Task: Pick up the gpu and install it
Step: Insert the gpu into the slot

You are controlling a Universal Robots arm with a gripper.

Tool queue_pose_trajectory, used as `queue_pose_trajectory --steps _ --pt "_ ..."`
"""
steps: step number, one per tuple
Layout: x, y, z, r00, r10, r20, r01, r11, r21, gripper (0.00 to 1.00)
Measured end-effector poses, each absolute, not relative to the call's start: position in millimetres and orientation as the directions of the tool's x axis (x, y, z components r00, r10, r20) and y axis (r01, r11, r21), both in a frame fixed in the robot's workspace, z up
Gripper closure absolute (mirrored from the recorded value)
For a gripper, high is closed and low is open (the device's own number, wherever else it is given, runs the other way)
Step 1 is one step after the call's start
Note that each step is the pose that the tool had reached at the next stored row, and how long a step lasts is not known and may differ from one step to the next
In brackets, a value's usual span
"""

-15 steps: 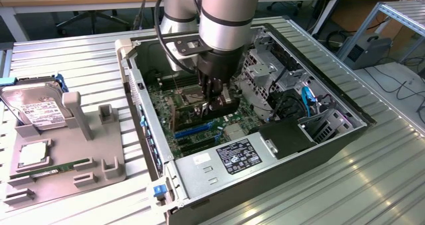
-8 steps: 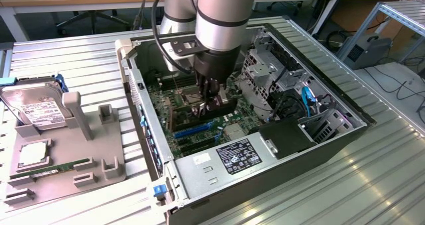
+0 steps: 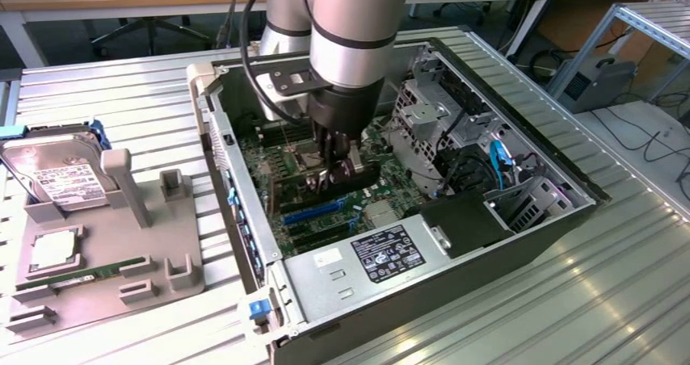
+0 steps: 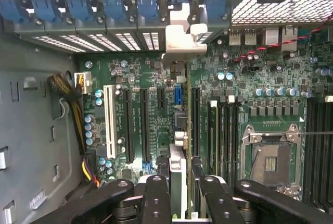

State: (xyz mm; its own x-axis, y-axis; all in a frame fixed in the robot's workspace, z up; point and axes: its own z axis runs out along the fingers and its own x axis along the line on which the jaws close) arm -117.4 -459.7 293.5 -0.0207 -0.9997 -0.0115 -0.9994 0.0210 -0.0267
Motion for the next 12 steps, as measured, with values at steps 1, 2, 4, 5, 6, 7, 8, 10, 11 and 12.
queue_pose_trajectory --steps 1,2,4,5,6,7,8,10,11,12 --pt "-118.8 -459.6 292.9 -0.021 -1.0 -0.012 -0.999 0.021 -0.027 0.73" --pt "-120.0 -459.6 292.4 -0.021 -1.0 -0.012 -0.999 0.021 -0.027 0.73" --pt "-122.2 -459.6 291.1 -0.021 -1.0 -0.012 -0.999 0.021 -0.027 0.73" --pt "-122.5 -459.6 290.3 -0.021 -1.0 -0.012 -0.999 0.021 -0.027 0.73" --pt "-122.7 -459.6 289.4 -0.021 -1.0 -0.012 -0.999 0.021 -0.027 0.73" --pt "-123.1 -459.6 288.8 -0.021 -1.0 -0.012 -0.999 0.021 -0.027 0.73" --pt "-123.5 -459.6 288.1 -0.021 -1.0 -0.012 -0.999 0.021 -0.027 0.73" --pt "-124.8 -459.7 286.8 -0.021 -1.0 -0.012 -0.999 0.021 -0.027 0.73" --pt "-125.5 -459.6 285.9 -0.021 -1.0 -0.012 -0.999 0.021 -0.027 0.73" --pt "-125.7 -459.6 285.2 -0.021 -1.0 -0.012 -0.999 0.021 -0.027 0.73"
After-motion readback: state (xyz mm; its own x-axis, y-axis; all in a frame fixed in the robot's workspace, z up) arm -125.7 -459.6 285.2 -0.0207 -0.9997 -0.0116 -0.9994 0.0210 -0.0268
